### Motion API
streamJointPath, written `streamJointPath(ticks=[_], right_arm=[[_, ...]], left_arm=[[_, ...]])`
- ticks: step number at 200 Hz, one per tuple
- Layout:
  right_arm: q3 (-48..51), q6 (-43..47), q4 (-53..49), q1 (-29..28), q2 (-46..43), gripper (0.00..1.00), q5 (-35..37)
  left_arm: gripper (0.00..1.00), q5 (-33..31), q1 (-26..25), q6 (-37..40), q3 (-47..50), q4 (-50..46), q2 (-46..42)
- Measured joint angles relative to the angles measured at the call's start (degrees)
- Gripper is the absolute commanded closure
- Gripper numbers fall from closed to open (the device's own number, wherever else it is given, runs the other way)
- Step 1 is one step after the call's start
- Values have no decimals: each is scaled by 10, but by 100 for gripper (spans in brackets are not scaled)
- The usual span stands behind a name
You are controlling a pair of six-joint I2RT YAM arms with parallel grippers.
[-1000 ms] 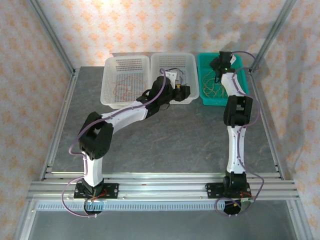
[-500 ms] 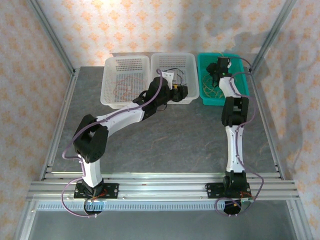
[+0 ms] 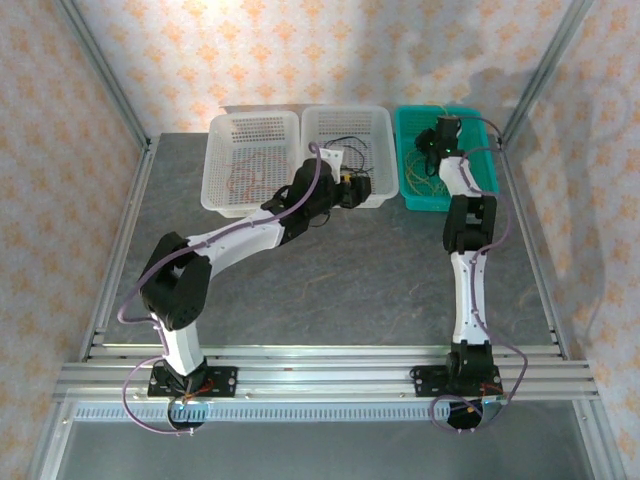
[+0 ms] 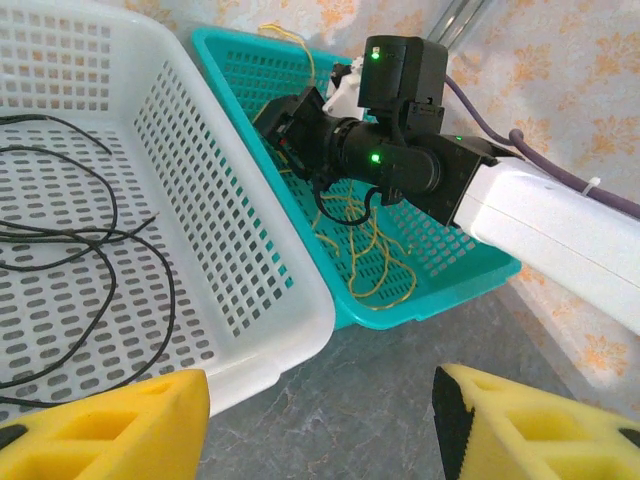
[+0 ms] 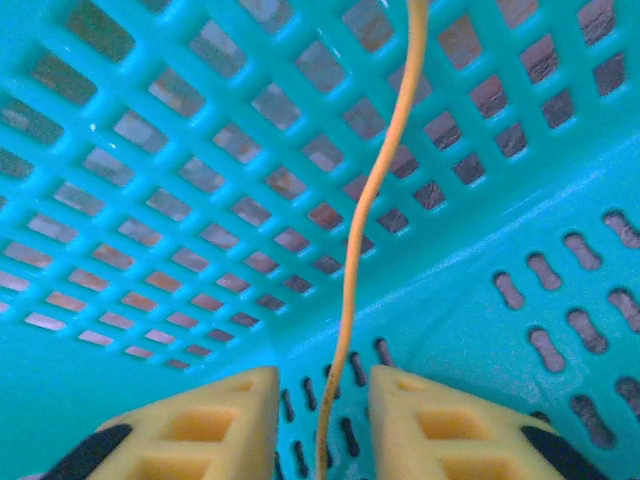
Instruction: Untangle the cables
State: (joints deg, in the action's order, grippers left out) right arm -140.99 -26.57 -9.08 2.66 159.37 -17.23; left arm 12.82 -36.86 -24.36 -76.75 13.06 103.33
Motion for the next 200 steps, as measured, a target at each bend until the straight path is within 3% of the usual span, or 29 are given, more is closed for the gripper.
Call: streamJointPath(ticks=[33, 73, 144, 200], right_arm=[[-13, 14, -3, 2, 2, 93, -2], [-14, 39, -11, 2, -12, 100, 7], [76, 57, -21, 2, -188, 100, 34], [77, 70, -72, 2, -186, 81, 28]], left_arm=[[38, -4, 0, -2, 21, 0, -16], [38, -17, 0, -2, 64, 0, -58], [38, -45, 0, -2, 146, 9, -152], [38, -46, 0, -2, 157, 8, -153]])
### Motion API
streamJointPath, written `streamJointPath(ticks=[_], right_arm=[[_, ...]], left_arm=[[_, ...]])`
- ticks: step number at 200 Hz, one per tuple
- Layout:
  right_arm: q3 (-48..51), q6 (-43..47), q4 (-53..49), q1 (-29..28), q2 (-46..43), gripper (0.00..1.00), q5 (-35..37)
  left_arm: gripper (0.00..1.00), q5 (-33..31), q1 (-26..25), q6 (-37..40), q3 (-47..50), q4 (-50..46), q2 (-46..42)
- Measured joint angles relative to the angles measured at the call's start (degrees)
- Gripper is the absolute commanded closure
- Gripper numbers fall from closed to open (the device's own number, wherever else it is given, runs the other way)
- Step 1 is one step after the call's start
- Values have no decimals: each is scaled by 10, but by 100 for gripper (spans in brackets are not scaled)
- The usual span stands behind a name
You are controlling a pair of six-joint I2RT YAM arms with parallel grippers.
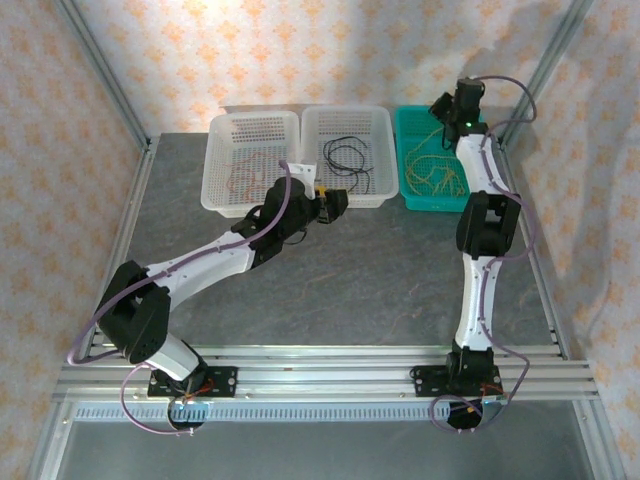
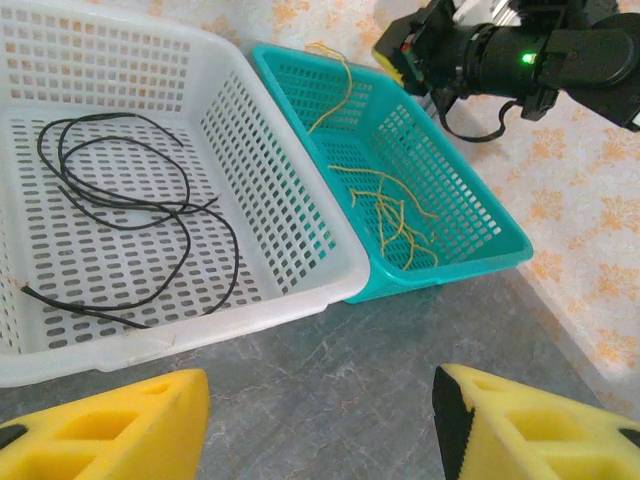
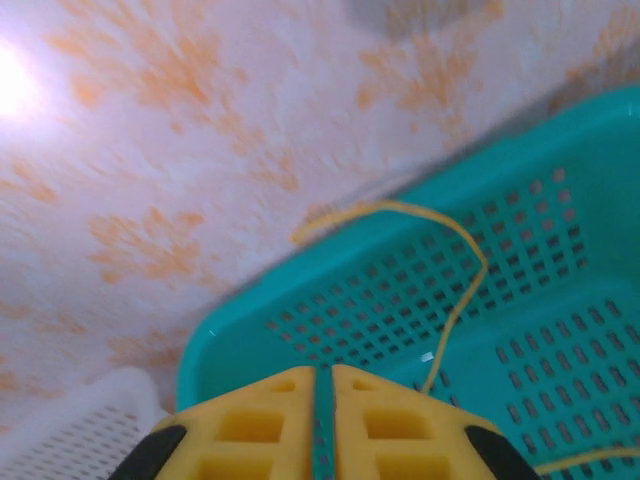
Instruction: Untangle the cables
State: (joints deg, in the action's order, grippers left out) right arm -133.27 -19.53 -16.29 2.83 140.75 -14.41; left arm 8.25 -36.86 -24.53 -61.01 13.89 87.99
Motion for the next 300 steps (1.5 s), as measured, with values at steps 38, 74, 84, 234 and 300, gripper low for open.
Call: streamJointPath(ticks=[38, 74, 84, 234, 300], right_arm=[[16, 13, -42, -6, 17, 78, 1], [16, 14, -71, -24, 38, 72, 8], [16, 14, -75, -29, 44, 72, 10], [-35, 16, -122, -53, 115, 62, 46], [27, 33, -104, -54, 88, 65, 65]], left_arm=[[38, 0, 0, 0, 1, 0, 0], [38, 1, 0, 0, 1, 0, 0], [38, 1, 0, 0, 1, 0, 0], [38, 1, 0, 0, 6, 0, 0], [38, 3, 0, 0, 10, 0, 0]])
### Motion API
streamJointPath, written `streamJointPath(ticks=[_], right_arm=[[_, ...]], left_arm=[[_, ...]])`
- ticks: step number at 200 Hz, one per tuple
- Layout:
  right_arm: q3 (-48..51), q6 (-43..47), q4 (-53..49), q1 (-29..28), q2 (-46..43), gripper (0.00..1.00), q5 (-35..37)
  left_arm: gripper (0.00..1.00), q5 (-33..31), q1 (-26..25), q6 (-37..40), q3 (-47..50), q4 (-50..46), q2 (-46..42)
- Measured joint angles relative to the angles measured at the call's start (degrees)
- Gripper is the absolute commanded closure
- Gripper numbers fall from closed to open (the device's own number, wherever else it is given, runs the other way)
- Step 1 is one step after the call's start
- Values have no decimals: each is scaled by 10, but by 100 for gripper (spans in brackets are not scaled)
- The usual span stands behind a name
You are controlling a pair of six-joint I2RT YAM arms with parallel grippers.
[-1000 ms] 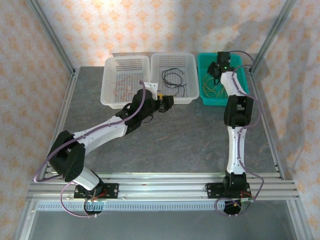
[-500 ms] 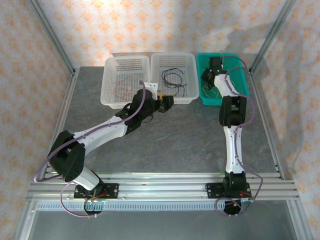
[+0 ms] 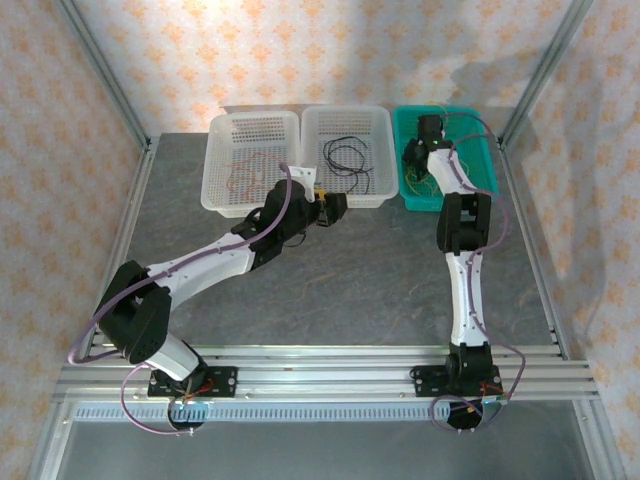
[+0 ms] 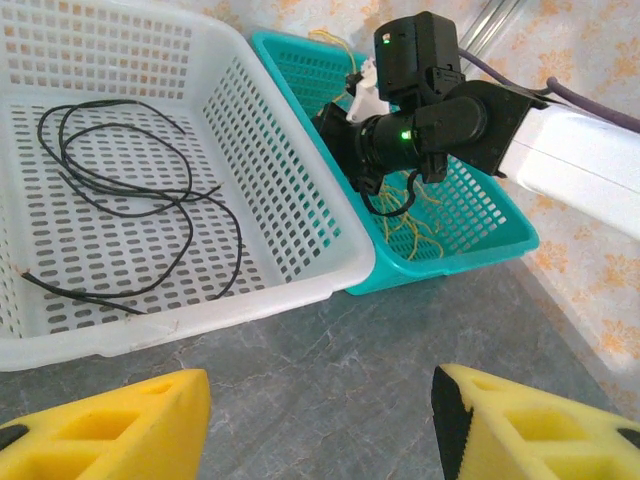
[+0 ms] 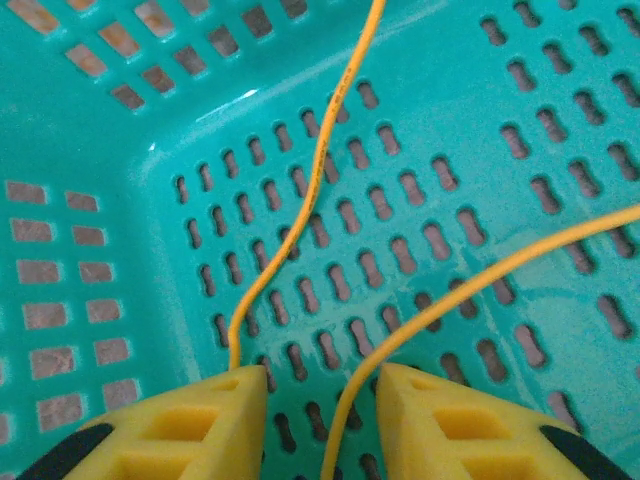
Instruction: Untangle the cables
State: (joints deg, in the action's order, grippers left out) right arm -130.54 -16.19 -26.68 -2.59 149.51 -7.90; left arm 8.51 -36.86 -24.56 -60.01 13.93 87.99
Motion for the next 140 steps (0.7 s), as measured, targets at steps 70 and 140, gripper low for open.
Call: streamJointPath(ticks=[70, 140], right_arm=[[339, 0, 71, -1, -205, 65, 27], [388, 2, 65, 1, -261, 65, 39]], left_arm=[[38, 0, 0, -5, 23, 2, 0], [38, 2, 0, -9, 23, 2, 0]])
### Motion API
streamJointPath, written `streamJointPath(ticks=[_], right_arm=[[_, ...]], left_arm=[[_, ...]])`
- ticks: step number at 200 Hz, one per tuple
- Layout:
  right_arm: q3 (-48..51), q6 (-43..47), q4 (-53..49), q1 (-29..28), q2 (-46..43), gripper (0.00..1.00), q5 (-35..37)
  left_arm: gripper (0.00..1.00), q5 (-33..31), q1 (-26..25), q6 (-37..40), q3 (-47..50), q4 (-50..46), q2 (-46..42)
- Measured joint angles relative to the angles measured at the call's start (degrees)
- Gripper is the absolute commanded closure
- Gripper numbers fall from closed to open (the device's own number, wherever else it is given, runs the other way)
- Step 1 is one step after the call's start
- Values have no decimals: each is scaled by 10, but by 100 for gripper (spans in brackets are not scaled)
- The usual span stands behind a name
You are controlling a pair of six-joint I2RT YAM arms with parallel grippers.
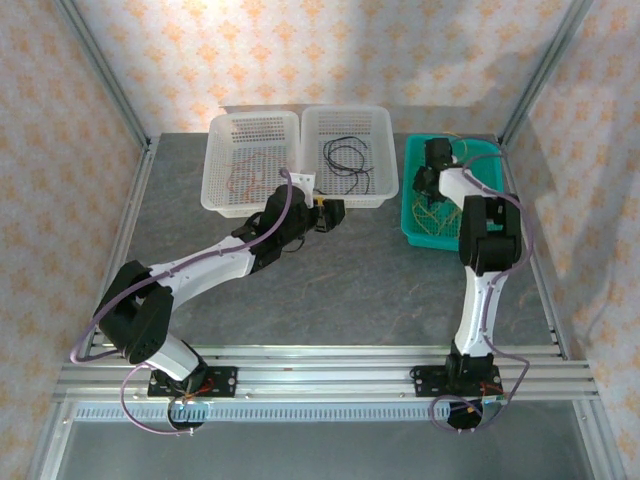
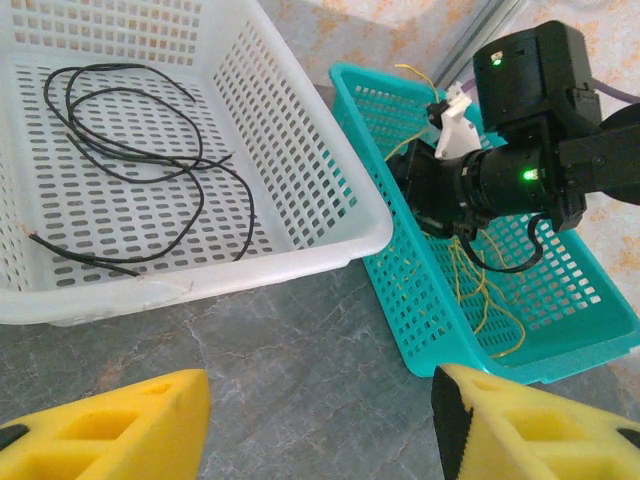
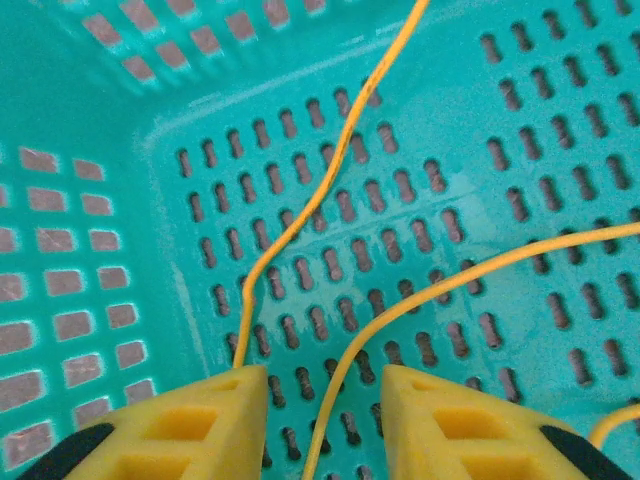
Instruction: Untangle the cables
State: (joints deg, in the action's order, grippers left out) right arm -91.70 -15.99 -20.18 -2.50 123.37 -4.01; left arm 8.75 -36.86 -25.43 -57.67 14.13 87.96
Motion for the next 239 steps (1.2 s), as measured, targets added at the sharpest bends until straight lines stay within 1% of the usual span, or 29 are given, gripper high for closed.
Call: streamJointPath(ticks=[26, 44, 65, 104, 127, 152, 211, 239], right_arm=[[-12, 2, -3, 5, -3, 65, 2], [-38, 2, -10, 12, 5, 65, 2], [-80, 2, -7, 25, 31, 63, 2], [-140, 7, -6, 46, 86, 61, -5], [-170, 7, -5, 54, 113, 61, -14], [-179, 6, -1, 57, 124, 60, -29], [-189, 4, 20, 57, 145, 65, -45], [-191, 1, 30, 57, 151, 71, -47]], left_arm=[[38, 3, 0, 0, -2, -2, 0], [38, 10, 0, 3, -18, -10, 8], [38, 14, -4, 16, -58, -16, 35], [38, 17, -26, 37, -132, -33, 84], [38, 19, -33, 45, -153, -41, 97], [38, 24, -34, 46, -158, -45, 98], [38, 24, -34, 46, -158, -45, 101], [38, 24, -34, 46, -158, -46, 102]])
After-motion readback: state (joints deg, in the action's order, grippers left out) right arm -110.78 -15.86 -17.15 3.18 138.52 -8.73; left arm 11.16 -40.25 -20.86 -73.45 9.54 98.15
